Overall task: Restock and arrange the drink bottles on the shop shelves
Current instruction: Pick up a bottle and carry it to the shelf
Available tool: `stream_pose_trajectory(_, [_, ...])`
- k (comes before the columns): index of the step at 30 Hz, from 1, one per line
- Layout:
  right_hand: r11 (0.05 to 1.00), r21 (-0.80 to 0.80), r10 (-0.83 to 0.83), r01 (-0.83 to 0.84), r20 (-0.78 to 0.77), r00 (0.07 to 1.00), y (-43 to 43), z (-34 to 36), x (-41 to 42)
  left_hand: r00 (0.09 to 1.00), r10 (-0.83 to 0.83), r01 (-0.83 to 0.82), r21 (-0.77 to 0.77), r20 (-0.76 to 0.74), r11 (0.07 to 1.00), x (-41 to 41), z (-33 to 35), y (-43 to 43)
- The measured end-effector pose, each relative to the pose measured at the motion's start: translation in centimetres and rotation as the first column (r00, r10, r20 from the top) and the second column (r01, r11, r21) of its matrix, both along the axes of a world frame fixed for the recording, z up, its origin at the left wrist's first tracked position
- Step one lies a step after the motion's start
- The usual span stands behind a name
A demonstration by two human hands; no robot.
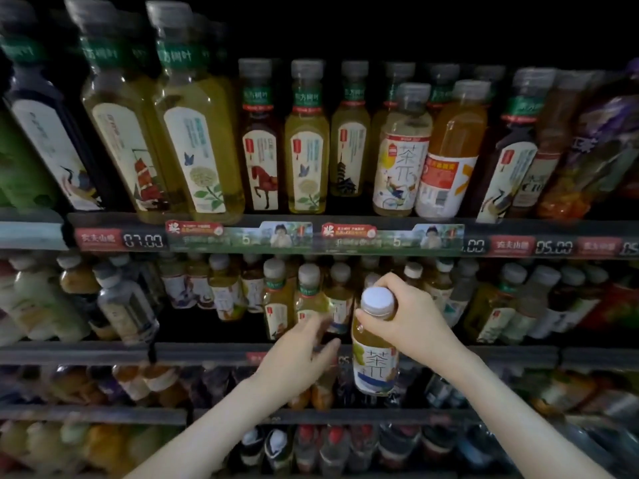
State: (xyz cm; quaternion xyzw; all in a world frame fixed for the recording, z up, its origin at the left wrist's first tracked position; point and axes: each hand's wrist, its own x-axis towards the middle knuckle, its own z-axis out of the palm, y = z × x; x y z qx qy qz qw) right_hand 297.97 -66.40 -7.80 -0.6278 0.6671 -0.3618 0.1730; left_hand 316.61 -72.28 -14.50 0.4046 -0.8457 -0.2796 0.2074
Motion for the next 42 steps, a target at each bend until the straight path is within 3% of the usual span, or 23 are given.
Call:
stream_pose_trajectory(4, [0.998,0.062,0.007,-0.013,0.095,0.995,-0.9,-3.3,1.8,1.0,0.0,-0.003,0.116,0.025,0.993,2.6,-3.8,-0.4])
stream_pose_trajectory(7, [0.997,0.038,0.066,-0.072,0.136,0.988,-2.0,-4.9,4.4,0.996,-0.049,0.064,0.21,-0.078,0.976,3.0,-4.9,0.9])
stream_pose_trajectory(9, [0.991,0.017,0.124,-0.129,0.188,0.974,-2.9,-5.7,6.4,0.98,0.09,-0.04,0.266,-0.18,0.963,3.5,-5.5,1.1])
stream_pose_trajectory(12, [0.98,0.014,0.185,-0.197,0.271,0.944,-4.8,-6.8,9.0,0.934,0.316,-0.254,0.307,-0.17,0.917,5.3,-6.1,0.1])
stream_pose_trajectory(17, [0.971,0.056,0.194,-0.232,0.38,0.904,-8.9,-8.9,12.4,0.822,0.492,-0.345,0.437,-0.286,0.83,8.8,-7.5,-3.3])
stream_pose_trajectory(24, [0.922,0.2,0.209,-0.33,0.461,0.863,-12.4,-14.1,17.1,0.707,0.612,-0.415,0.494,-0.353,0.764,13.6,-9.2,-8.4])
stream_pose_trajectory(30, [0.93,0.165,0.218,-0.329,0.474,0.853,-15.6,-16.5,19.5,0.617,0.672,-0.441,0.527,-0.409,0.726,15.7,-10.2,-10.8])
stream_pose_trajectory(33, [0.945,0.107,0.258,-0.309,0.34,0.904,-17.5,-17.4,20.3,0.559,0.721,-0.454,0.577,-0.409,0.679,16.4,-10.7,-11.8])
stream_pose_trajectory(36, [0.984,-0.088,0.157,-0.157,-0.011,0.988,-18.9,-18.4,20.8,0.52,0.759,-0.429,0.648,-0.392,0.629,17.4,-11.2,-12.5])
stream_pose_trajectory(38, [0.98,-0.161,0.08,-0.12,-0.238,0.968,-19.6,-18.3,21.1,0.506,0.777,-0.403,0.693,-0.376,0.598,17.9,-11.4,-12.7])
stream_pose_trajectory(42, [0.972,-0.175,0.089,-0.156,-0.341,0.936,-22.0,-17.3,21.2,0.486,0.787,-0.32,0.761,-0.38,0.564,18.8,-11.2,-12.3])
